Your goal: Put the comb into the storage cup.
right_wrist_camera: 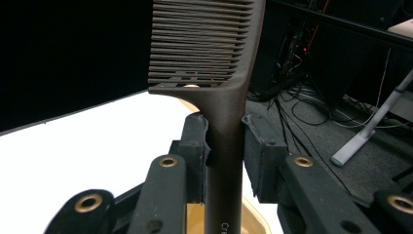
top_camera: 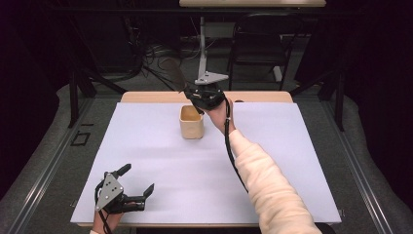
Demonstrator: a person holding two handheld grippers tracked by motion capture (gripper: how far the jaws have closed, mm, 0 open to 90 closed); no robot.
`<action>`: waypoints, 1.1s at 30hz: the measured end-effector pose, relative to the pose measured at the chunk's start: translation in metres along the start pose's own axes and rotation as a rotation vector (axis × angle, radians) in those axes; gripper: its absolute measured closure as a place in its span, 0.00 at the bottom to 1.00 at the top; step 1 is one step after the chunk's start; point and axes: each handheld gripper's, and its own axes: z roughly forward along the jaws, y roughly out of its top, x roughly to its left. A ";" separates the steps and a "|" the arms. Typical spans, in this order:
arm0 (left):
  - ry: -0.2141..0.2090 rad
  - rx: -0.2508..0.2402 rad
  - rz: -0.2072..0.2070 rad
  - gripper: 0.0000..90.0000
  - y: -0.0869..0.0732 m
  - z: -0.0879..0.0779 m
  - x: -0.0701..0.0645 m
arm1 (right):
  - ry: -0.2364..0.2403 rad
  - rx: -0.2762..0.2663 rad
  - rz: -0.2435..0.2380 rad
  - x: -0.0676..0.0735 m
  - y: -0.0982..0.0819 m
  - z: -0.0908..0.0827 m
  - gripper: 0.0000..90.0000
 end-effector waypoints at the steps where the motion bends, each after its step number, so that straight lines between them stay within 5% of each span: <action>1: 0.000 0.000 0.000 0.00 0.000 0.000 0.000 | -0.001 -0.004 0.000 0.000 -0.001 0.001 0.79; 33: -0.004 -0.003 -0.001 0.00 0.000 0.000 0.000 | 0.000 -0.019 0.028 0.004 -0.011 0.020 0.79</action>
